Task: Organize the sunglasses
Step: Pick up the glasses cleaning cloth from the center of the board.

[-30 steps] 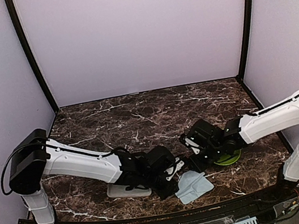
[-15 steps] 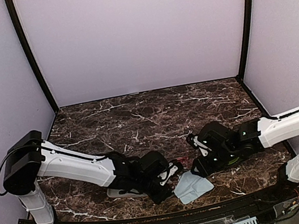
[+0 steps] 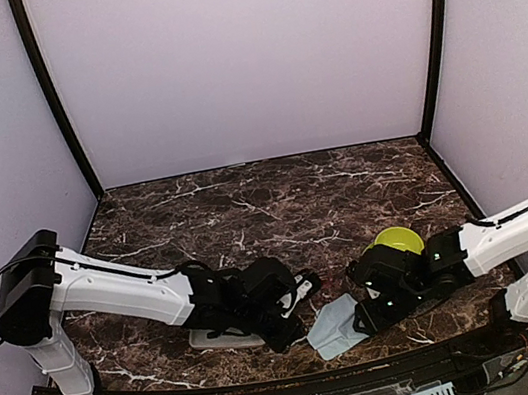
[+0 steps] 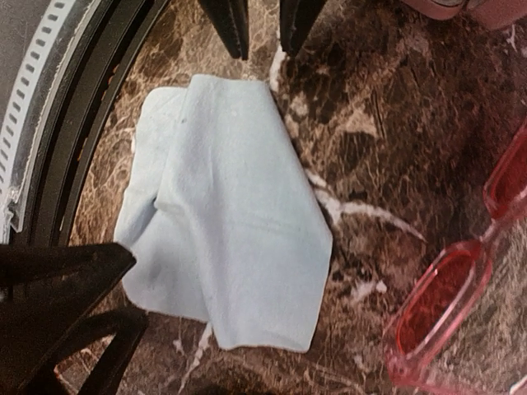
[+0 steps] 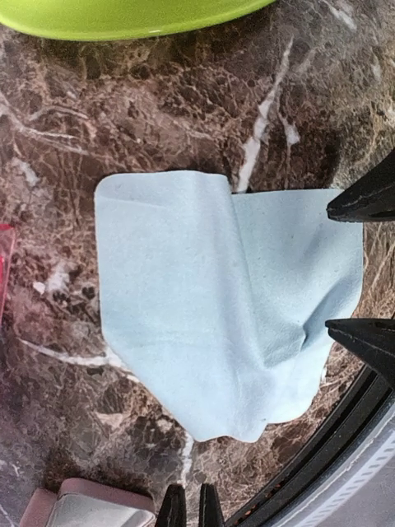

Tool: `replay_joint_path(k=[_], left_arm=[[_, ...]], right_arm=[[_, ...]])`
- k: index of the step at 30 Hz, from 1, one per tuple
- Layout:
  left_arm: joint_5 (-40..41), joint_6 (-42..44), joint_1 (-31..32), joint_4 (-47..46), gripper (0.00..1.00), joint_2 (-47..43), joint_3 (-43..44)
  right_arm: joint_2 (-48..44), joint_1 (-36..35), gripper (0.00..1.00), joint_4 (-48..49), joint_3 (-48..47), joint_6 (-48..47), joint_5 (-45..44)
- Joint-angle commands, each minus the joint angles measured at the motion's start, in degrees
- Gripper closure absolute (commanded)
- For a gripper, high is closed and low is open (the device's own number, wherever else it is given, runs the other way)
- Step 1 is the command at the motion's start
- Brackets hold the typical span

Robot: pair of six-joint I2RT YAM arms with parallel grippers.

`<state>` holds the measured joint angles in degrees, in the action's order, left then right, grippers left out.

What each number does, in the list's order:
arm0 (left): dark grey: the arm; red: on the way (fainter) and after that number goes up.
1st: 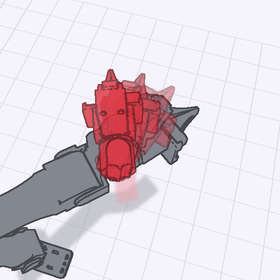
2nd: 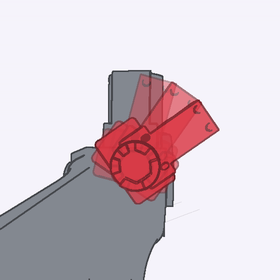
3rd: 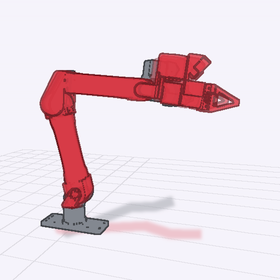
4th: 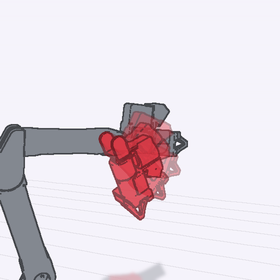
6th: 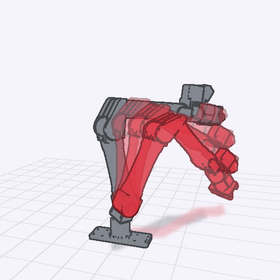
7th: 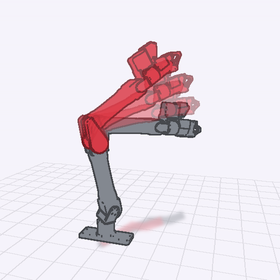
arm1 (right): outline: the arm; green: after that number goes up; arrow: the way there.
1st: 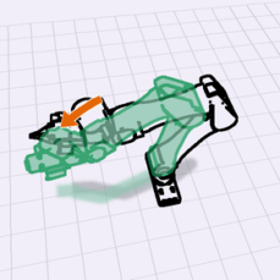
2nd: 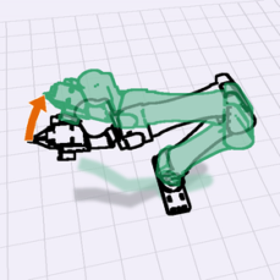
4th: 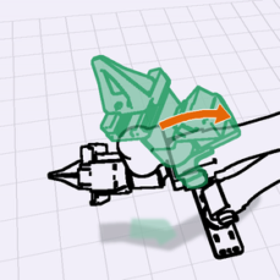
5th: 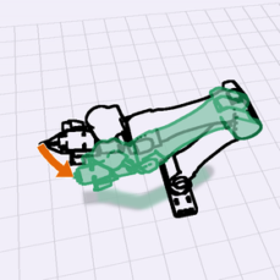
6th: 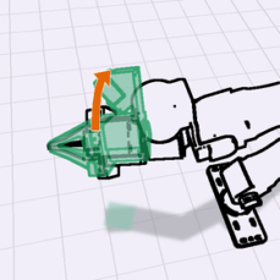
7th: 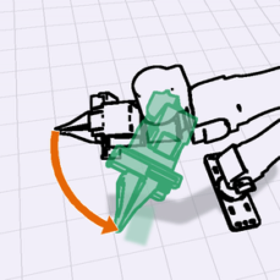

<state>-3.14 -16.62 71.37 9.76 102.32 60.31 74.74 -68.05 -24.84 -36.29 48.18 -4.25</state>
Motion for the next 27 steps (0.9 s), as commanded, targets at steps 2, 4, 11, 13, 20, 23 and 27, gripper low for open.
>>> replay_joint_path(k=[2, 4, 11, 13, 20, 23, 27], left_arm=[[3.0, 1.4, -0.2, 0.3, 0.81, -0.3, 3.7], [3.0, 1.9, -0.5, -0.2, 0.79, -0.4, 4.2], [2.8, 3.0, -1.1, -0.9, 0.73, 0.8, 6.2], [2.3, 3.2, -1.4, -1.1, 0.72, 1.3, 6.8], [1.3, 4.1, -3.0, -1.5, 0.68, 1.8, 8.3], [1.0, 4.1, -4.0, -1.7, 0.67, 1.9, 8.3], [0.3, 4.1, -5.2, -2.6, 0.67, 2.1, 8.6]], right_arm=[[1.6, -1.8, 0.60, -2.9, 0.6, 4.3, -3.4], [1.6, -1.8, 0.61, -3.0, 0.9, 4.7, -3.7], [2.4, -1.8, 0.61, -3.7, 1.6, 5.0, -4.4], [3.1, -1.8, 0.62, -3.2, 1.8, 4.8, -4.2], [5.2, -2.1, 0.75, -2.3, 2.1, 4.3, -3.7], [5.5, -2.4, 0.83, -2.4, 1.6, 4.0, -3.9], [5.4, -2.8, 0.92, -3.3, 1.0, 4.0, -4.9]])
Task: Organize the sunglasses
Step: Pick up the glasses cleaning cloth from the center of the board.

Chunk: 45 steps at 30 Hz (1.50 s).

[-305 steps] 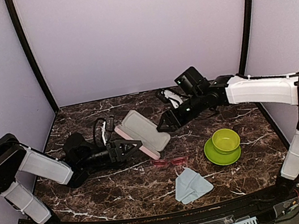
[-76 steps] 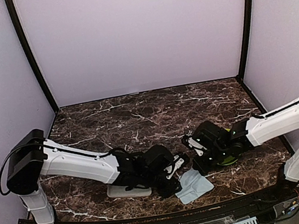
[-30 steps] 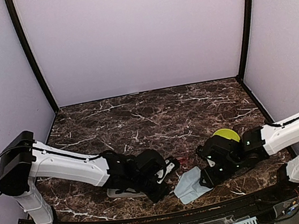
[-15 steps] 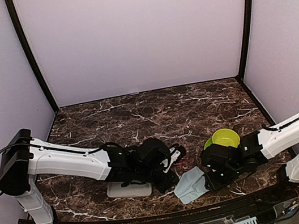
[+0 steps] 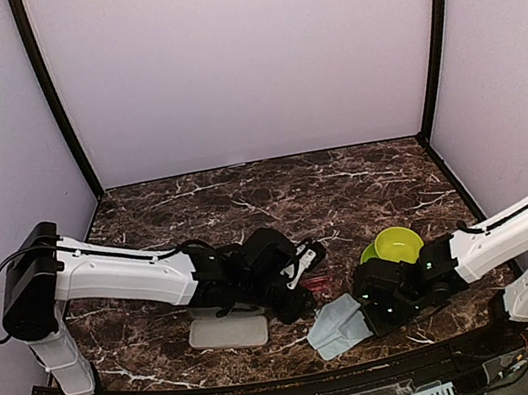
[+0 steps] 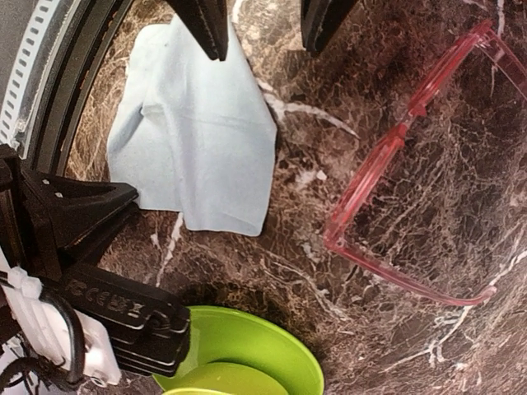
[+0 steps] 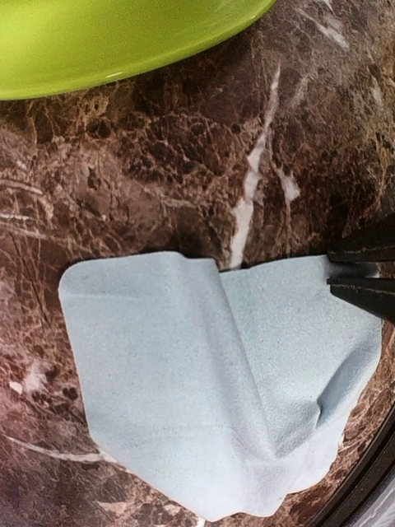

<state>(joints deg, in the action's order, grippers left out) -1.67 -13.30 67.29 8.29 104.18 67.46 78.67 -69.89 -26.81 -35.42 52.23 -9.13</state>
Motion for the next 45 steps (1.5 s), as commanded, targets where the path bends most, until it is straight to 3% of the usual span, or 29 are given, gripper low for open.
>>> replay_joint_path(k=[1, 5, 18, 28, 45], left_arm=[[-1.5, 0.9, -1.2, -1.3, 0.67, 0.4, 1.6], [-3.1, 2.4, -1.5, -1.7, 0.67, 1.8, 3.3], [-14.3, 9.6, -1.2, -4.8, 0.62, 9.8, 11.1], [-11.1, 10.1, -1.4, -2.9, 0.62, 18.8, 19.9], [-9.0, 11.9, -1.9, -2.8, 0.66, 24.5, 22.6]], right_arm=[[1.4, -1.1, 0.94, -1.5, 0.0, -0.1, -0.3], [0.1, -1.3, 1.00, -1.0, 0.1, -0.3, -0.7], [-8.0, -1.1, 1.00, -5.0, 2.4, 1.3, -2.7], [-9.3, -0.8, 1.00, -4.0, 4.8, 2.8, -1.7], [-10.0, 0.2, 1.00, -2.0, 6.3, 2.5, -0.4]])
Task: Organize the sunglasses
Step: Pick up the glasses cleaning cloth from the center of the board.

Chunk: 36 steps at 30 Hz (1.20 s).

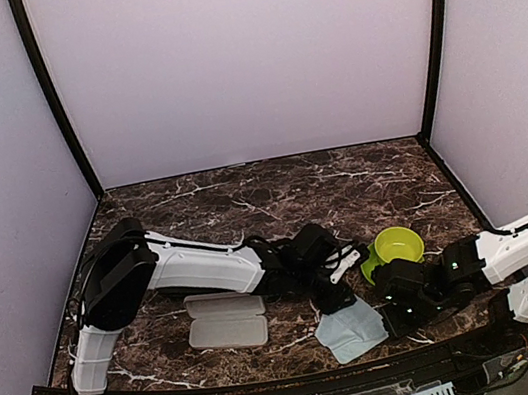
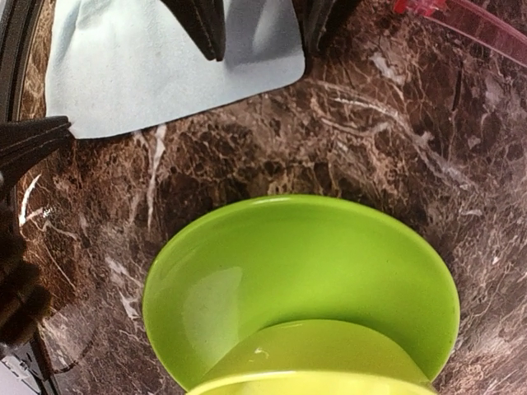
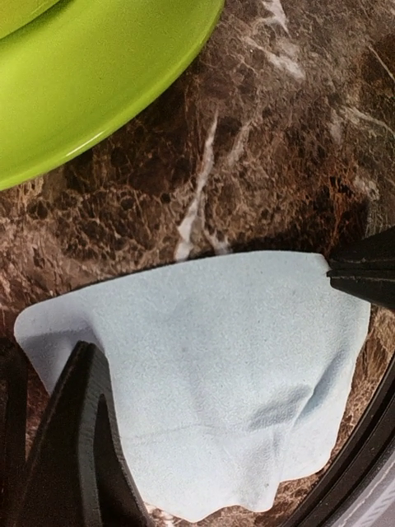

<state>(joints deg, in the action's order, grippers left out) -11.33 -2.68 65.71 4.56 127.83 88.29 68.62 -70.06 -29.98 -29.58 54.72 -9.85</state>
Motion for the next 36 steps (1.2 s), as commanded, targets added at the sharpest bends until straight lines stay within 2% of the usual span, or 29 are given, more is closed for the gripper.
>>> replay_joint_path(k=[1, 7, 14, 17, 29, 36], left_arm=[[0.9, 1.4, -0.3, 1.1, 0.67, 1.0, 1.9], [0.5, 1.2, -0.3, 0.7, 0.74, 2.5, 2.6], [0.0, -0.6, -0.3, 0.1, 0.95, 2.3, 1.6], [0.8, -1.5, -0.3, -1.3, 1.00, 0.9, 0.3], [4.3, -7.3, -0.3, -7.9, 1.00, -8.1, -9.3], [6.9, -11.3, -0.3, -8.9, 1.00, -12.8, -14.7]], right_arm=[[0.1, 0.4, 1.00, 1.1, 0.5, 0.0, 0.3], [0.1, 0.5, 1.00, 1.5, 0.8, 0.0, 0.6], [-0.3, 1.1, 1.00, 1.0, 0.6, -0.4, 0.3], [-0.5, 1.7, 1.00, 0.3, 0.4, -1.0, 0.0], [0.1, 5.8, 1.00, -2.0, -3.1, -7.6, -0.5], [3.2, 7.8, 1.00, -2.1, -5.9, -14.6, 0.2]])
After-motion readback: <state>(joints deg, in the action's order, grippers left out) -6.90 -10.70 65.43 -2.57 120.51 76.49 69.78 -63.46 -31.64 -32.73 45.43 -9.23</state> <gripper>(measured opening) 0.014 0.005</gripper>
